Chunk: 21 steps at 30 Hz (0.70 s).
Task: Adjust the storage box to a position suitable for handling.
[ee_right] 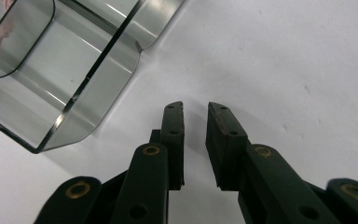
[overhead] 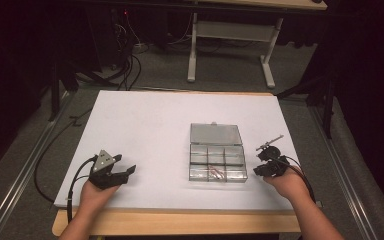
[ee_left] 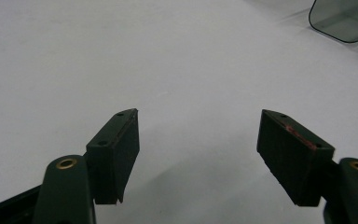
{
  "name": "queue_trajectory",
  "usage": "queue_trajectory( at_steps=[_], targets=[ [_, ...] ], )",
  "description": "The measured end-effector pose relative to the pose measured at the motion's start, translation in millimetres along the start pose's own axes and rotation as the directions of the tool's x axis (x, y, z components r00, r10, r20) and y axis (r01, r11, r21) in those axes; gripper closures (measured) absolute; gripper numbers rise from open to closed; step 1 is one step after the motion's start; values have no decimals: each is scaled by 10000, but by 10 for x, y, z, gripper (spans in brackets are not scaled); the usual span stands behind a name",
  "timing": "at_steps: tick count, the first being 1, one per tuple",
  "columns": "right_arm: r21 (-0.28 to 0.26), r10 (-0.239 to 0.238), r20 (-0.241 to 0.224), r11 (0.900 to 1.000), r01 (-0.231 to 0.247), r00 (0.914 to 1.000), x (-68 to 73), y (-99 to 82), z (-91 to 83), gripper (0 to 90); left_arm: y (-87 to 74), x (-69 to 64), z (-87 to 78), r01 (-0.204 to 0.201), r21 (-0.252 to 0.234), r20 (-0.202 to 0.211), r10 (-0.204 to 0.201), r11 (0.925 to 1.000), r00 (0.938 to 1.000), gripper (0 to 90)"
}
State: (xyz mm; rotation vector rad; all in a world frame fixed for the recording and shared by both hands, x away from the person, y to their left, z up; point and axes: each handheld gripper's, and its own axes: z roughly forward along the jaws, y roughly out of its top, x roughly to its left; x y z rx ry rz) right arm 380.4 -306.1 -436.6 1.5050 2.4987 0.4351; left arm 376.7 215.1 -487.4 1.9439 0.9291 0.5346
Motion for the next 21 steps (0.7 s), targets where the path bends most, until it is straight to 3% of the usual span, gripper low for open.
queue_trajectory(
  at_steps=[11,16,21],
  targets=[
    [-1338,186,79,9909,-174,9998,0,-156,27,768,0,12,-2,106,-4,6,-106,9999,9999,302],
    [-2122,332,-32,9767,-332,9994,-1,-257,61,760,-1,20,-4,193,-9,15,-193,9998,9998,313],
    [-3011,501,79,9525,-454,9987,4,-373,107,756,-3,19,-7,206,-39,-43,-206,9998,9998,325]
  ],
)
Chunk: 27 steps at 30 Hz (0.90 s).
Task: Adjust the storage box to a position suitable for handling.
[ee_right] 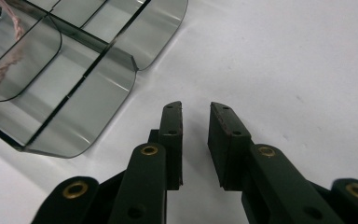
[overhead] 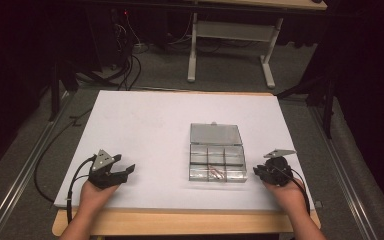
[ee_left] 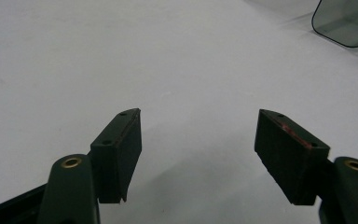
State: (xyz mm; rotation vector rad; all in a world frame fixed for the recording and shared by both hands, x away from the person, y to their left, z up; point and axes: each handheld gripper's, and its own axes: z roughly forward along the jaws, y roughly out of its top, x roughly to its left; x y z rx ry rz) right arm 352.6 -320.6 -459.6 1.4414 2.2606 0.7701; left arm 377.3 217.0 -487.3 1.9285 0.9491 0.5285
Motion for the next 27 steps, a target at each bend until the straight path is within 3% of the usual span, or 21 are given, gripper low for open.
queue_trajectory(
  at_steps=[6,10,15,21,23,27],
  targets=[
    [-1065,125,203,9943,-103,9997,27,-123,-20,752,-1,11,-1,145,-25,-21,-145,9999,9999,336],
    [-1657,369,28,9855,-359,9993,17,-168,-23,752,-2,13,-2,182,-39,-47,-183,9998,9998,349],
    [-2033,130,208,9791,-85,9997,37,-187,-19,754,-5,22,-9,266,-104,-26,-267,9996,9996,375],
    [-2323,53,145,9727,-18,9999,49,-202,8,748,9,-6,4,24,48,-170,-23,10000,9999,405],
    [-2239,-37,147,9746,69,9999,52,-194,38,737,33,-9,22,88,177,-148,-85,9998,9999,406],
    [-2358,-86,159,9717,121,9998,46,-176,62,737,126,-56,45,314,-28,126,-314,9995,9994,409]
  ],
)
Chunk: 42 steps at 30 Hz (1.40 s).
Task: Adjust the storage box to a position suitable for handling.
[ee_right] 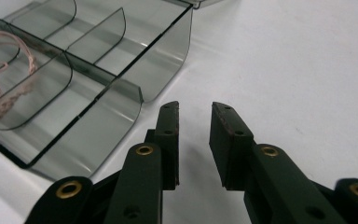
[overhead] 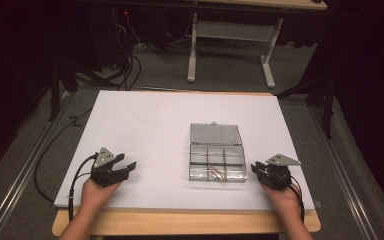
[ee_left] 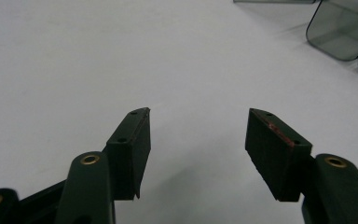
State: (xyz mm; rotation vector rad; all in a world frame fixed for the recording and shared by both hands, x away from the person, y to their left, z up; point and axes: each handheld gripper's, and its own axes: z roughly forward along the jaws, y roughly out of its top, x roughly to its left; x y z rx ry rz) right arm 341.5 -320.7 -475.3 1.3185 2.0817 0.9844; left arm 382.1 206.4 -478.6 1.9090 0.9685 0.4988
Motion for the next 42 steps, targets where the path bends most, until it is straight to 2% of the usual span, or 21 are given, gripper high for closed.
queue_trajectory(
  at_steps=[3,5,8,11,13,17,19,21,23,25,26,29,31,33,34,37,39,42],
  targets=[
    [-27,218,-119,9998,-218,9997,-19,26,16,738,110,-53,82,177,18,398,-178,9998,9990,426],
    [44,60,4,10000,-60,10000,-20,53,28,781,177,-96,169,153,38,708,-155,9999,9974,428],
    [-131,-57,64,9999,58,10000,-38,84,33,802,280,-163,305,266,99,981,-274,9996,9948,433],
    [-137,-44,131,9999,46,9999,-51,102,35,808,366,-231,427,346,65,1124,-351,9994,9930,450],
    [-119,-15,146,9999,17,9999,-55,112,37,824,408,-274,518,393,206,1244,-416,9990,9914,441],
    [-82,-14,341,10000,16,9994,-64,136,66,859,461,-361,669,423,326,1255,-461,9986,9910,435],
    [-59,18,346,10000,-16,9994,-66,159,77,872,480,-409,728,352,165,1235,-369,9992,9917,420],
    [-162,-2,360,9999,8,9994,-74,187,90,891,489,-423,787,552,90,1250,-559,9984,9906,414],
    [-158,65,308,9999,-60,9995,-87,217,100,900,505,-430,865,528,389,1164,-570,9978,9916,434],
    [-167,-11,158,9999,14,9999,-104,249,112,900,528,-462,927,331,433,1013,-374,9985,9942,464],
    [-148,-76,145,9999,78,9999,-105,267,120,900,539,-475,941,365,235,1024,-387,9991,9940,490],
    [-127,-169,132,9998,170,9998,-112,327,143,900,610,-514,1018,268,334,1094,-303,9991,9935,548],
    [-153,-185,141,9997,187,9997,-119,372,161,900,647,-556,1055,210,175,1132,-229,9996,9933,593],
    [-245,-101,123,9996,104,9999,-133,417,181,900,701,-589,1114,180,285,1236,-214,9994,9921,616],
    [-206,-47,94,9998,49,9999,-138,436,197,900,712,-600,1127,166,186,1220,-187,9997,9924,638],
    [-116,-134,148,9998,135,9998,-140,488,241,900,739,-607,1159,421,-154,1085,-402,9990,9933,707],
    [-148,-154,190,9998,157,9997,-141,527,268,900,748,-617,1203,435,53,1012,-438,9990,9939,731],
    [-132,-181,245,9997,184,9995,-146,588,311,900,789,-663,1247,128,175,949,-144,9998,9954,785]
  ],
)
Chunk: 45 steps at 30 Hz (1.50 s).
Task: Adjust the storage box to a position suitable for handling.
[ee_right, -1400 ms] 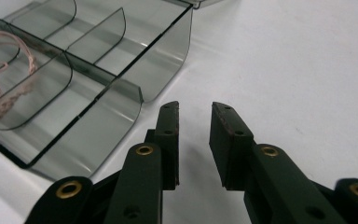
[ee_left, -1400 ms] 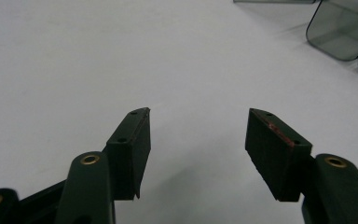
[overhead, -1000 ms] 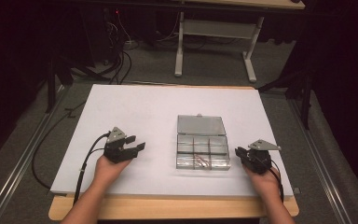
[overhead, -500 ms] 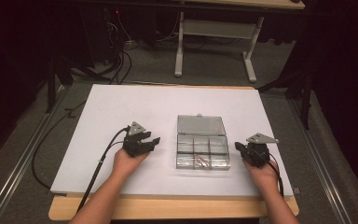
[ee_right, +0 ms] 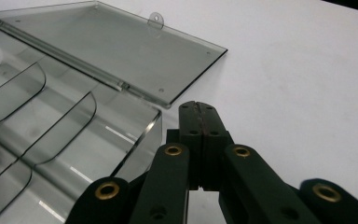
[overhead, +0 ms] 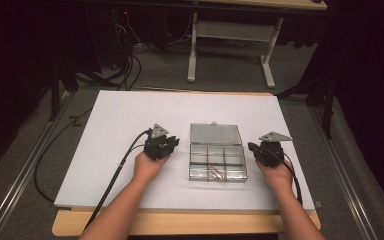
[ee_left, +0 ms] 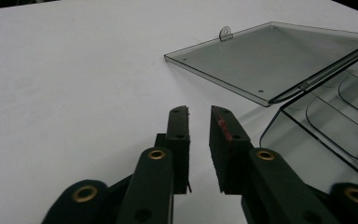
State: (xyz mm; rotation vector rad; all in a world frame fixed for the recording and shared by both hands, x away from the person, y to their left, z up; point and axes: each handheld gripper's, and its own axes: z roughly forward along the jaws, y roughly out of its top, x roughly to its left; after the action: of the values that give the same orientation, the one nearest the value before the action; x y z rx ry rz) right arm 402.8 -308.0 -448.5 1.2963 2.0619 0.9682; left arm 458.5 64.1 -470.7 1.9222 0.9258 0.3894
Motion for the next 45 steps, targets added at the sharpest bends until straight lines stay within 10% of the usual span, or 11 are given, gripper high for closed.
queue_trajectory(
  at_steps=[7,45],
  targets=[
    [10,-34,177,10000,33,9998,-36,120,95,900,39,-24,79,57,-13,-66,-57,10000,10000,900],
    [771,13,48,9970,-17,10000,-257,178,575,900,242,-30,591,493,1074,-209,-474,9930,9987,900]
  ],
)
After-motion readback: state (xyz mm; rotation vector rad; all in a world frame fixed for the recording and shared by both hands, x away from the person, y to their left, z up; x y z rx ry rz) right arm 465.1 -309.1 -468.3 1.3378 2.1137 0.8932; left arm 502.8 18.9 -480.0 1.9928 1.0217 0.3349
